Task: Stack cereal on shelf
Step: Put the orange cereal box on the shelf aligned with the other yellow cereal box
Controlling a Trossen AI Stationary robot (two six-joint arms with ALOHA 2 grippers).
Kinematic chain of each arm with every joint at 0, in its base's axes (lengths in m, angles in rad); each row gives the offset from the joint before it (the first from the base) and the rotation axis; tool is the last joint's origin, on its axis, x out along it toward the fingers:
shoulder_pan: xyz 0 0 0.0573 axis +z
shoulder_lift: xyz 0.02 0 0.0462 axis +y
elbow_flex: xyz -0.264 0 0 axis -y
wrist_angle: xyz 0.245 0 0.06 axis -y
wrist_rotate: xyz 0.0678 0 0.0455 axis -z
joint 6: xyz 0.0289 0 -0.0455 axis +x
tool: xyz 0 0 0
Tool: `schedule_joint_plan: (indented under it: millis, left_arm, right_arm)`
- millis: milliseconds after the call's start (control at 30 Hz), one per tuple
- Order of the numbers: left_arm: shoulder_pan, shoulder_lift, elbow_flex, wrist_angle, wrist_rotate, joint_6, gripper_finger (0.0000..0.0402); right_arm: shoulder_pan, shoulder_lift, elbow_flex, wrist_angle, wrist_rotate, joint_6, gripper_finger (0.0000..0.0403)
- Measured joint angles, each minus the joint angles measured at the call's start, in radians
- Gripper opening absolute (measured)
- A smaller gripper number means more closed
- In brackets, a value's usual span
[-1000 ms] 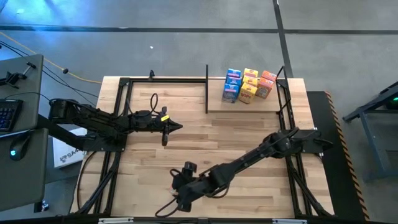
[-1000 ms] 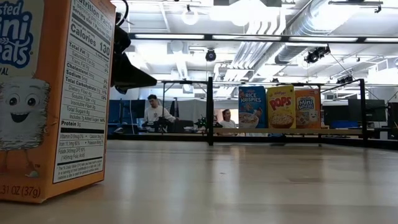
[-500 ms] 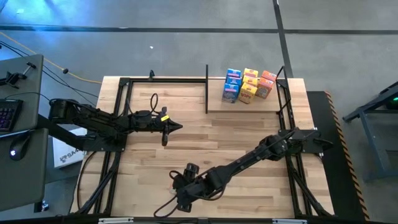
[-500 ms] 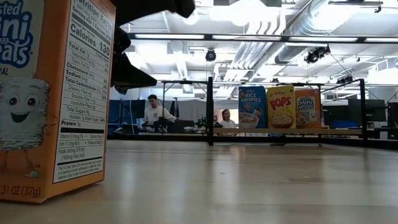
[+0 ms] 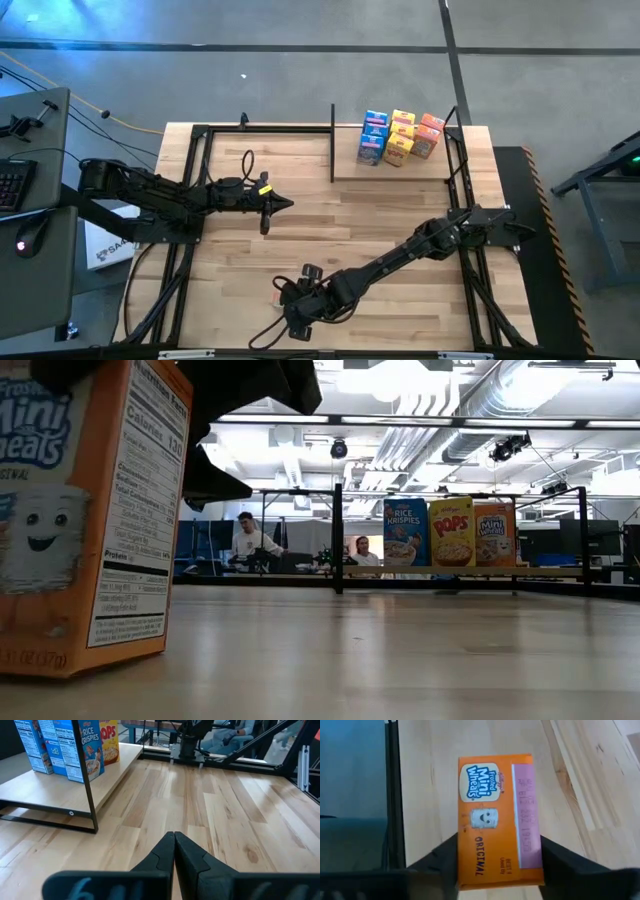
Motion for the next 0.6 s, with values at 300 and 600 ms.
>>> schedule_joint_plan:
  millis: [300,600]
  left_arm:
    - [0.0,0.0,0.0,0.0,0.0,0.0,0.0003]
    - [0.0,0.0,0.0,0.004,0.0,0.007,0.0003]
  right_arm:
    - [0.0,-0.034,0.071,-0.099,0.025,-0.113,0.0133]
    - [0.001,-0.258,0.05,-0.641,0.21,-0.081,0.014]
